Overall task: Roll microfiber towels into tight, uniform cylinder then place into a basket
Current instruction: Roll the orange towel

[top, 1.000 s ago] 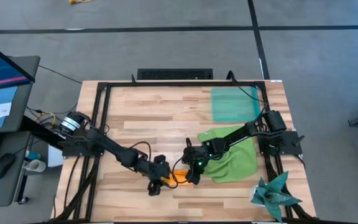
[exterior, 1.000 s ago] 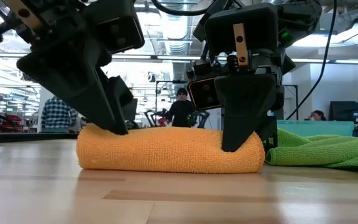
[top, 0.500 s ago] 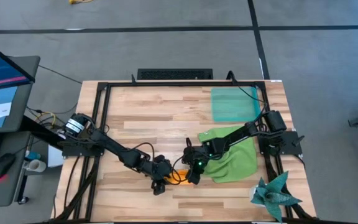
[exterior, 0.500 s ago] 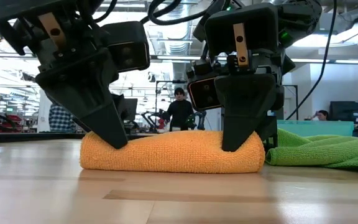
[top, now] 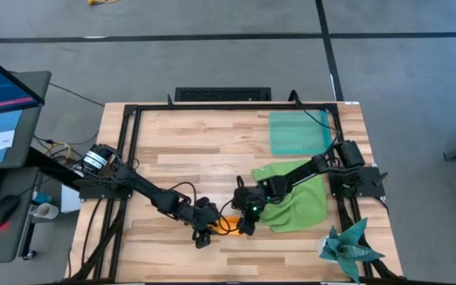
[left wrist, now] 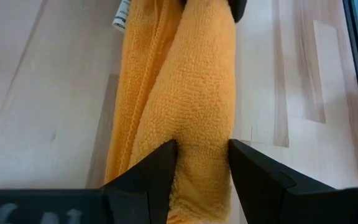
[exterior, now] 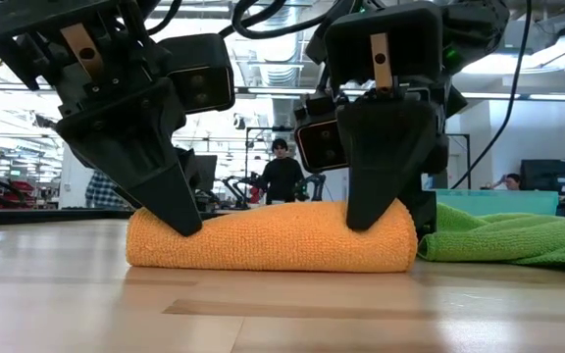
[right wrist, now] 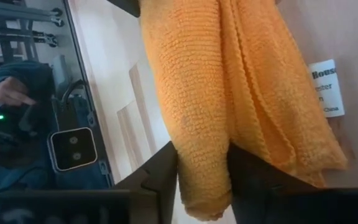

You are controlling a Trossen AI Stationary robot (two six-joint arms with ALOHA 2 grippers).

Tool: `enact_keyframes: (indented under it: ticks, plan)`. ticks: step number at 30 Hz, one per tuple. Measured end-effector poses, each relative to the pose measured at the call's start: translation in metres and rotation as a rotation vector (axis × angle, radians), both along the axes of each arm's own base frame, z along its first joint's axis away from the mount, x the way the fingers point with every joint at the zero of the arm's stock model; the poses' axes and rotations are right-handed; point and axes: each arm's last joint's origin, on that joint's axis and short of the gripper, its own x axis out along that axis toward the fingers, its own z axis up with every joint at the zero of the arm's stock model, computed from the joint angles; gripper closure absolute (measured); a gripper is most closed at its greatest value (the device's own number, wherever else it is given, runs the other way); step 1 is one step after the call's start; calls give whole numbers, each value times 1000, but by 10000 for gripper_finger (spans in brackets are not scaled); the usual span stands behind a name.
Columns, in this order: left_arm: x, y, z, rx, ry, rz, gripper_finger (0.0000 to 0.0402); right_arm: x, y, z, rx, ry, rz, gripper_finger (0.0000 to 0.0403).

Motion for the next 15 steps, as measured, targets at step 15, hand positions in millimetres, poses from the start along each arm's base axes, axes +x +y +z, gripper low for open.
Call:
enact_keyframes:
  ticks: [15]
  plan:
    - [1,0,0,-6,-14,-3,254,-9,5,23,-111,-71,47,256]
